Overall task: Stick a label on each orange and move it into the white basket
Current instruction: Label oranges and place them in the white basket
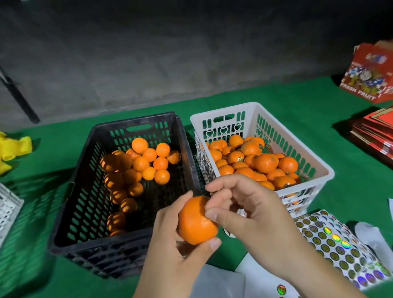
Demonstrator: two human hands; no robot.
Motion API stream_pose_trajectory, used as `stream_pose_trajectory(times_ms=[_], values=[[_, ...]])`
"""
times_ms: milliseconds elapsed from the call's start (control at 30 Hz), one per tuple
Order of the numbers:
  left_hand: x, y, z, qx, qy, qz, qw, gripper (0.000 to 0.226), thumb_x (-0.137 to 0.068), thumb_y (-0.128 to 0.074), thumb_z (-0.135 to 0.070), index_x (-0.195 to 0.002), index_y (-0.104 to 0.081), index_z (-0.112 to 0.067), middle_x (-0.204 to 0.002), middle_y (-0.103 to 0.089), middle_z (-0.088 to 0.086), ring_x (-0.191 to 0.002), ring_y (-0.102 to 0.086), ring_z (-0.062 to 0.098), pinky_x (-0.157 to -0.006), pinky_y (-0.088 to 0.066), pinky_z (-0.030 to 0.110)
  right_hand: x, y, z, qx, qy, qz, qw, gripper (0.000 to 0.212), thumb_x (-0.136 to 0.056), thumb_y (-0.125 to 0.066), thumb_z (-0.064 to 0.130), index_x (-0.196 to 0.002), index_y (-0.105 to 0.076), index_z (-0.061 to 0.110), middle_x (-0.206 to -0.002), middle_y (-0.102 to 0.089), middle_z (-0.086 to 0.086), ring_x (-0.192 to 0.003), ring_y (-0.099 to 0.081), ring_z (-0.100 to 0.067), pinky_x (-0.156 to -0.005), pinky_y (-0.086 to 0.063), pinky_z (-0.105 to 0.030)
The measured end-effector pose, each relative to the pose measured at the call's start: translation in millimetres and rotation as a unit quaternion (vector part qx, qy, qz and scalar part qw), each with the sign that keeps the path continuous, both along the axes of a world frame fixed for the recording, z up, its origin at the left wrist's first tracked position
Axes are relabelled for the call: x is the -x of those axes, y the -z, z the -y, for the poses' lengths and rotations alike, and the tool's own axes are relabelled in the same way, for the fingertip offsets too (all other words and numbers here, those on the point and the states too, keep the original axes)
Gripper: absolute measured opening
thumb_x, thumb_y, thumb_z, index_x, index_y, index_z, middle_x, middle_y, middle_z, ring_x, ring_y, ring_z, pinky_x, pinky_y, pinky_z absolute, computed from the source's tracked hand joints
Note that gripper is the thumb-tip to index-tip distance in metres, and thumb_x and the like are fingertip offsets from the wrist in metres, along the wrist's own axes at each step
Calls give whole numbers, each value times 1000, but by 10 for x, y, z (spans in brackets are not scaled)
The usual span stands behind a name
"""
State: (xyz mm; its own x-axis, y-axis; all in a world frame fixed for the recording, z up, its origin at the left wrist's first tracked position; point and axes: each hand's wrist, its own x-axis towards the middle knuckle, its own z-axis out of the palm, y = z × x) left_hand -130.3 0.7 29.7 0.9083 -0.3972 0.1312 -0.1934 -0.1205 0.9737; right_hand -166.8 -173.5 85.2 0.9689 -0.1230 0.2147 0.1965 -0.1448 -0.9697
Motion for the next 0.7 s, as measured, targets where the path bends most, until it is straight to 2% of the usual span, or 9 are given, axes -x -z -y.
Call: stream_pose_trajectory(times_ms=[100,167,233,300,367,433,467,600,700], values=[[62,32,18,-13,5,5,1000,81,-73,-93,-35,-133,-48,-67,-134,-48,-23,-111,-70,11,-87,-59,24,50,30,91,81,-20,-33,996,39,-95,-74,11,-114,-67,44,-93,-69,9,-83,-58,-6,-76,-46,-14],[97,40,33,-26,3,-2,1000,80,-71,-91,-44,-132,-46,-70,-131,-46,-27,-111,-69,10,-88,-59,28,65,83,144,127,-19,-49,990,40,-96,-73,21,-122,-64,50,-100,-61,10,-92,-57,-6,-81,-44,-13],[113,38,36,-30,7,-2,1000,79,-69,-86,-52,-133,-45,-69,-132,-45,-30,-112,-69,9,-88,-59,25,76,144,207,124,-8,-82,989,44,-92,-76,39,-129,-60,55,-107,-50,7,-100,-52,-1,-85,-39,-10],[113,31,41,-15,27,-4,1000,77,-71,-86,-52,-135,-46,-66,-136,-46,-28,-115,-68,9,-88,-57,20,89,172,251,58,-35,-154,986,50,-85,-74,55,-132,-58,58,-118,-52,7,-114,-54,-3,-97,-43,-16],[105,32,67,1,52,0,999,77,-75,-87,-45,-140,-48,-58,-142,-46,-21,-120,-66,12,-90,-58,22,98,229,235,-90,-92,-207,970,47,-86,-71,49,-133,-64,48,-133,-63,4,-125,-61,-15,-107,-50,-32],[101,37,121,11,69,16,997,77,-80,-87,-40,-145,-48,-50,-145,-45,-15,-124,-64,16,-91,-58,25,116,286,155,-234,-115,-217,941,42,-88,-70,40,-129,-70,37,-134,-68,-4,-125,-65,-23,-104,-53,-35],[97,41,149,15,70,23,997,77,-81,-87,-40,-147,-47,-47,-146,-44,-14,-125,-64,16,-90,-59,26,124,316,108,-265,-111,-210,935,41,-88,-71,42,-128,-70,36,-132,-70,-6,-124,-66,-25,-102,-54,-35],[65,118,198,7,53,39,998,78,-78,-84,-48,-146,-46,-52,-149,-38,-18,-124,-64,13,-87,-59,22,116,433,0,-278,-70,-168,943,47,-85,-75,43,-130,-68,32,-129,-69,-14,-124,-65,-34,-107,-52,-49],[15,193,208,-49,44,65,996,76,-79,-77,-60,-146,-42,-59,-155,-22,-20,-112,-69,7,-87,-59,20,85,498,48,-254,-40,-146,955,47,-86,-78,39,-131,-67,28,-128,-69,-14,-123,-64,-35,-108,-51,-49]])
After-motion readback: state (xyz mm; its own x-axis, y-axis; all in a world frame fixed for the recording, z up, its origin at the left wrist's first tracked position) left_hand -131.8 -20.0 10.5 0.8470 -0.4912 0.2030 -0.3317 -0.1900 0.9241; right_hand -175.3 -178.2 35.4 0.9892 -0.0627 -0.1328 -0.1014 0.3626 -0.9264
